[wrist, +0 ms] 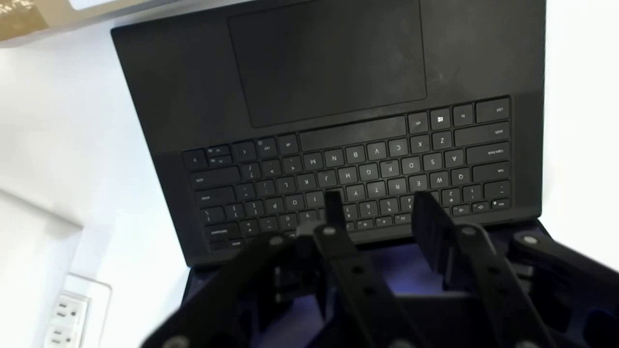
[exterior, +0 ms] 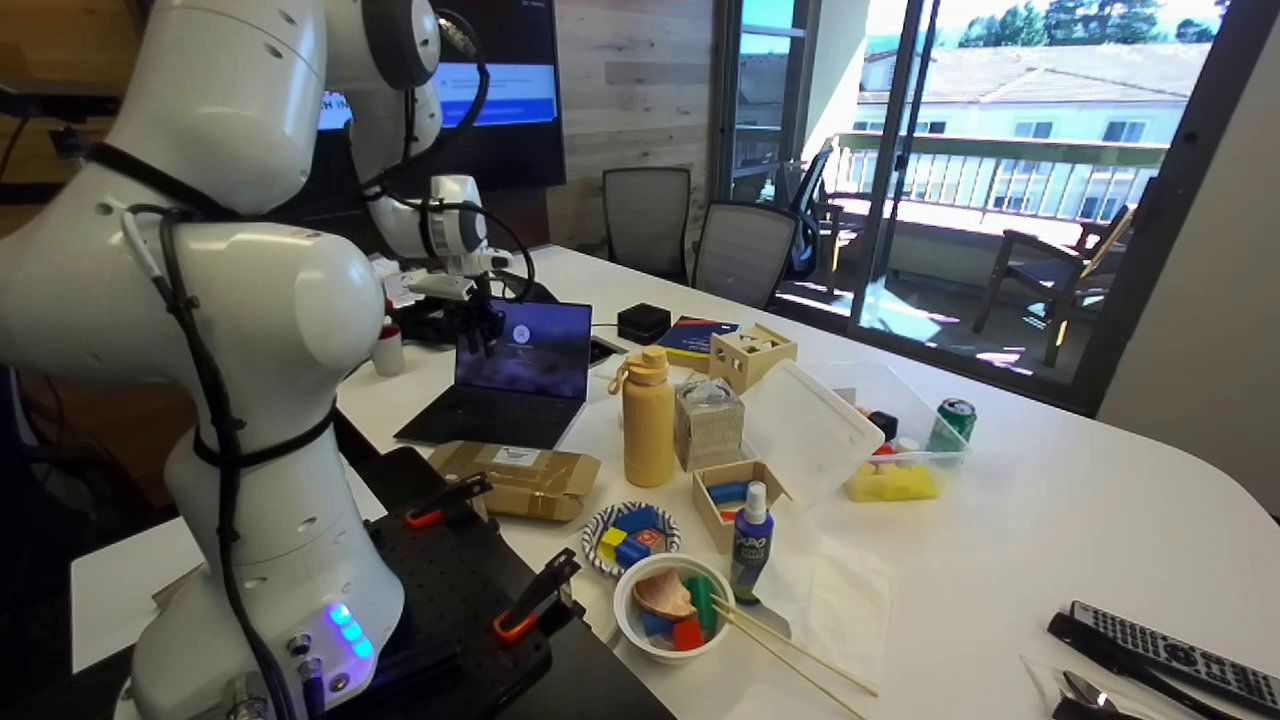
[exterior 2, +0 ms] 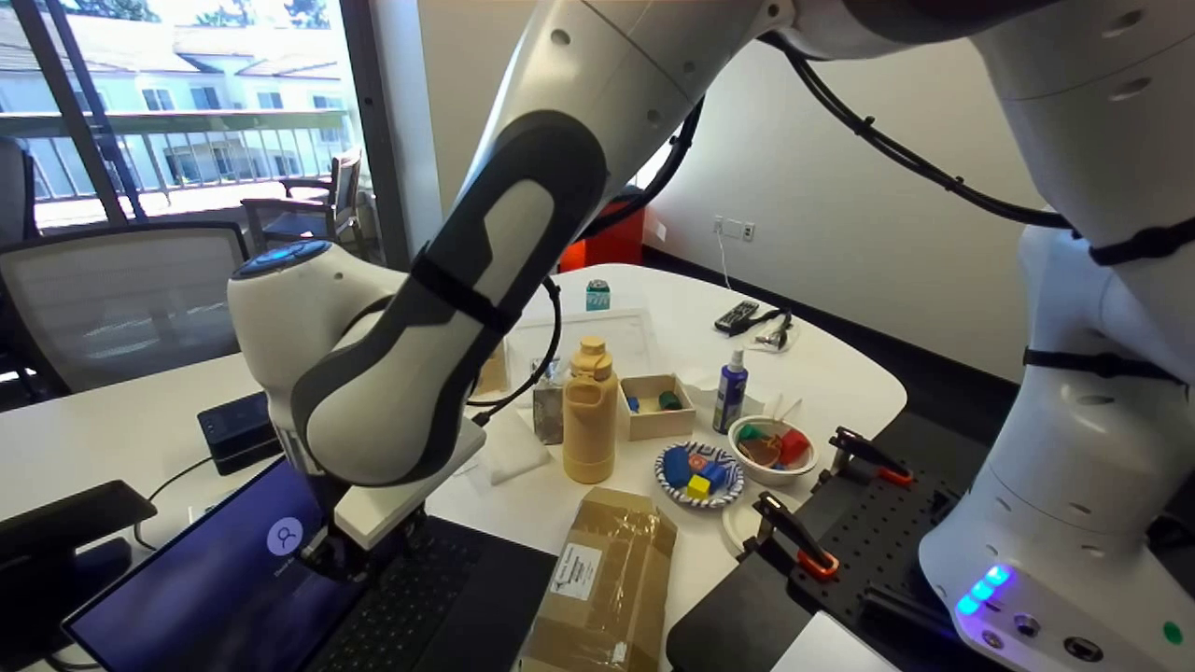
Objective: Press a key on the keyboard
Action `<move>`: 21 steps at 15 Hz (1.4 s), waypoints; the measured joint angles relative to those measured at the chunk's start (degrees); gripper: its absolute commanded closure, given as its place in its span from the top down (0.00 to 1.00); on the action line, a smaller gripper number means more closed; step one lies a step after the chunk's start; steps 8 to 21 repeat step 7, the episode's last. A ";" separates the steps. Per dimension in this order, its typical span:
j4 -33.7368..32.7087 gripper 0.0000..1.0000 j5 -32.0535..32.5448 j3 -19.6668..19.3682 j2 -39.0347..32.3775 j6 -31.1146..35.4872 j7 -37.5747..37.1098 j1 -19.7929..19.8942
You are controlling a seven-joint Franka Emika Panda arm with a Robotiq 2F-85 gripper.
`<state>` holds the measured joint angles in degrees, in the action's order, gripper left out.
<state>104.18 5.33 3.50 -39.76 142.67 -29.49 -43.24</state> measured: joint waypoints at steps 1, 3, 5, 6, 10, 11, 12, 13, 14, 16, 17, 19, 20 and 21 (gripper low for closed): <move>0.74 0.81 0.00 0.00 1.27 -0.46 0.00 0.09; 2.07 0.96 0.18 -0.08 3.42 -1.56 0.00 0.25; 3.40 1.00 0.31 -0.08 5.30 -2.26 0.00 0.62; 4.04 1.00 0.34 -0.08 6.08 -2.35 0.00 0.82; 4.64 1.00 0.34 -0.08 6.78 -2.37 0.00 1.00; 4.64 1.00 0.34 -0.08 6.78 -2.37 0.00 1.00; 4.64 1.00 0.34 -0.08 6.78 -2.37 0.00 1.00; 4.64 1.00 0.34 -0.08 6.78 -2.37 0.00 1.00; 4.64 1.00 0.34 -0.08 6.78 -2.37 0.00 1.00; 4.64 1.00 0.34 -0.08 6.78 -2.37 0.00 1.00; 4.64 1.00 0.34 -0.08 6.78 -2.37 0.00 1.00; 4.64 1.00 0.34 -0.08 6.78 -2.37 0.00 1.00; 4.64 1.00 0.34 -0.08 6.78 -2.37 0.00 1.00; 4.64 1.00 0.34 -0.08 6.78 -2.37 0.00 1.00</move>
